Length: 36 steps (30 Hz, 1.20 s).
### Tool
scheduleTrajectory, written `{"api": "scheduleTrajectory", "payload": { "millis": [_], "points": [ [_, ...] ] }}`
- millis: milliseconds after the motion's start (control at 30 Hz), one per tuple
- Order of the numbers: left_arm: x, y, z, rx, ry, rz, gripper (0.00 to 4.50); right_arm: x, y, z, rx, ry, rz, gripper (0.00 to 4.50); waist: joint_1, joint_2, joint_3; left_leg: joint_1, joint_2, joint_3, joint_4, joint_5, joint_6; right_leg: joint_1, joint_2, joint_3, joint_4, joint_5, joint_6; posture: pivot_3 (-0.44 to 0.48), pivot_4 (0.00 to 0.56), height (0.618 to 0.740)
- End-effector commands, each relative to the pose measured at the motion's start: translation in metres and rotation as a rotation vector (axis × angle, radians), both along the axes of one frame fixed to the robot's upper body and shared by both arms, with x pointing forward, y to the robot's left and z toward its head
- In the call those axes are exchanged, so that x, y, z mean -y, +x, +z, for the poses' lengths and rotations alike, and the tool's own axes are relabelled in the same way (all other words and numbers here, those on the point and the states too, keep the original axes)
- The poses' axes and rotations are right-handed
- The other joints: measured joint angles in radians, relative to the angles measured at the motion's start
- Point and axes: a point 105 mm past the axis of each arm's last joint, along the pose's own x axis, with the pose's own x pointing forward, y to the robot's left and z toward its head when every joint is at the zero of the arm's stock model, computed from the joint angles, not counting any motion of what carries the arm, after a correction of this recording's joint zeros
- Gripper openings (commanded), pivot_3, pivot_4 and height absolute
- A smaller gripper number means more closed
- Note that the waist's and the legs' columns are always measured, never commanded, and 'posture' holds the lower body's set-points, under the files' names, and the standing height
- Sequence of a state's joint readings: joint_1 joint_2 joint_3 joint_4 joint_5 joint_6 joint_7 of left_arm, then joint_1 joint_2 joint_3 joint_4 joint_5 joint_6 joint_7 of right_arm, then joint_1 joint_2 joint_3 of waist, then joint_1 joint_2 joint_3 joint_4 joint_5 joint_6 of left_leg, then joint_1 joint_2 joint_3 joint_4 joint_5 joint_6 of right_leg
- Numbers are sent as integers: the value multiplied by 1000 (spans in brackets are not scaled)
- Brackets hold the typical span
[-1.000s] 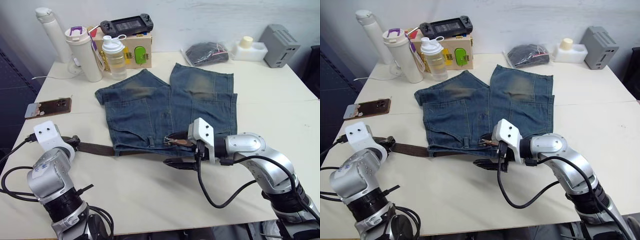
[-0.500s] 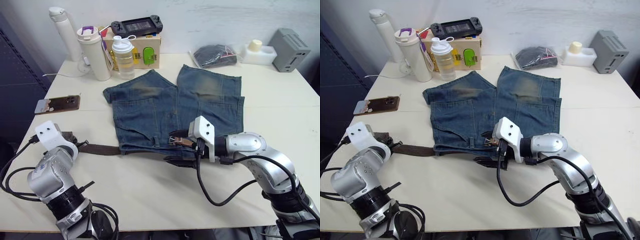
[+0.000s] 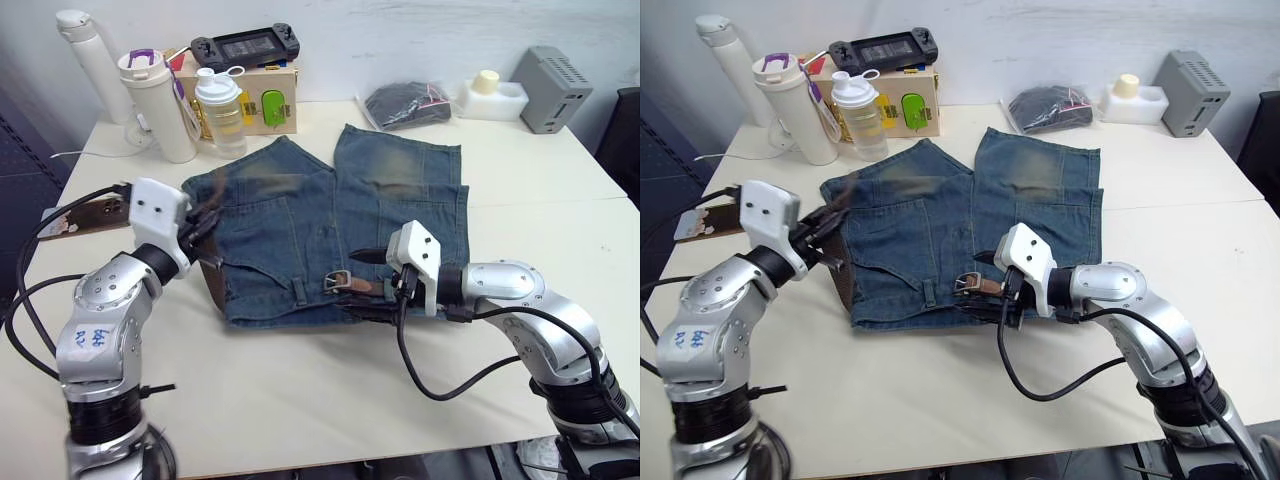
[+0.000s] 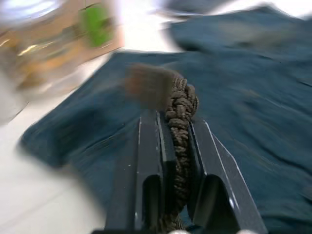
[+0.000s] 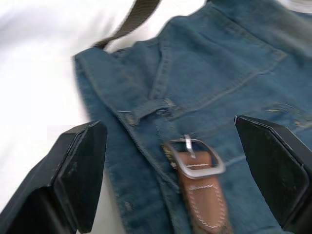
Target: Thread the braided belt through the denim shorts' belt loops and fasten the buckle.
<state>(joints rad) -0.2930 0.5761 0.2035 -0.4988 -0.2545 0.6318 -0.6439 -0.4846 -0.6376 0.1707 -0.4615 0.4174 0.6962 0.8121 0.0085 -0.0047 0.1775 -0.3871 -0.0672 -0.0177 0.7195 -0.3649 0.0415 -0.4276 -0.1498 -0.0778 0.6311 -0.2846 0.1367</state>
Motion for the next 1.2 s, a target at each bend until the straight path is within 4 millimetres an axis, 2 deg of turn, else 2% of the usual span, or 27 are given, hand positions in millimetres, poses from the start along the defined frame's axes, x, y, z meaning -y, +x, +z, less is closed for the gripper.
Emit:
{"api": "scheduleTrajectory", "payload": {
  "millis": [33,133,200,400,500,700,800,900,1200],
  "points": [
    [13,-23,-1,-17,79,-268,11,0,15,16,226,-66,-49,4500,-5,1,0,0,0,0,0,0,0,0,0,0,0,0,0,0,150,682],
    [8,-21,-2,-37,113,-339,11,-4,24,22,423,-139,-59,4500,-8,2,1,0,1,0,-1,0,0,0,1,0,-1,0,0,0,150,682],
    [6,-18,-6,-43,162,-371,11,-11,23,21,504,-174,-33,4500,-8,2,1,0,1,0,-2,0,0,-1,2,-1,-1,0,0,0,150,682],
    [11,-13,-4,-58,160,-464,11,-35,12,0,584,-215,41,4500,-10,2,1,0,0,0,-3,1,1,-1,2,-3,-1,0,0,0,150,682],
    [15,-16,2,-83,89,-502,11,-40,19,-7,618,-252,19,4500,-11,2,1,0,0,0,-3,1,1,0,2,-3,1,1,0,0,150,682],
    [12,-24,8,-257,-118,-550,11,-47,26,-11,674,-278,6,4500,-12,2,1,0,0,0,-1,1,2,-1,2,-2,6,0,0,0,150,682],
    [2,-11,9,-332,-250,-482,11,-42,28,-10,728,-304,-18,4500,-12,2,1,0,0,-1,-1,1,2,-1,3,-2,6,0,0,0,150,682],
    [-3,-9,9,-428,-369,-483,11,-36,26,-14,798,-338,-30,4500,-11,2,1,0,0,-1,-1,1,2,-1,3,-2,6,0,0,0,150,682],
    [1,-8,6,-481,-421,-487,11,-46,21,-5,928,-277,-120,4500,-16,2,1,1,0,0,-1,2,1,-1,4,-1,7,0,0,0,150,682]
  ]
}}
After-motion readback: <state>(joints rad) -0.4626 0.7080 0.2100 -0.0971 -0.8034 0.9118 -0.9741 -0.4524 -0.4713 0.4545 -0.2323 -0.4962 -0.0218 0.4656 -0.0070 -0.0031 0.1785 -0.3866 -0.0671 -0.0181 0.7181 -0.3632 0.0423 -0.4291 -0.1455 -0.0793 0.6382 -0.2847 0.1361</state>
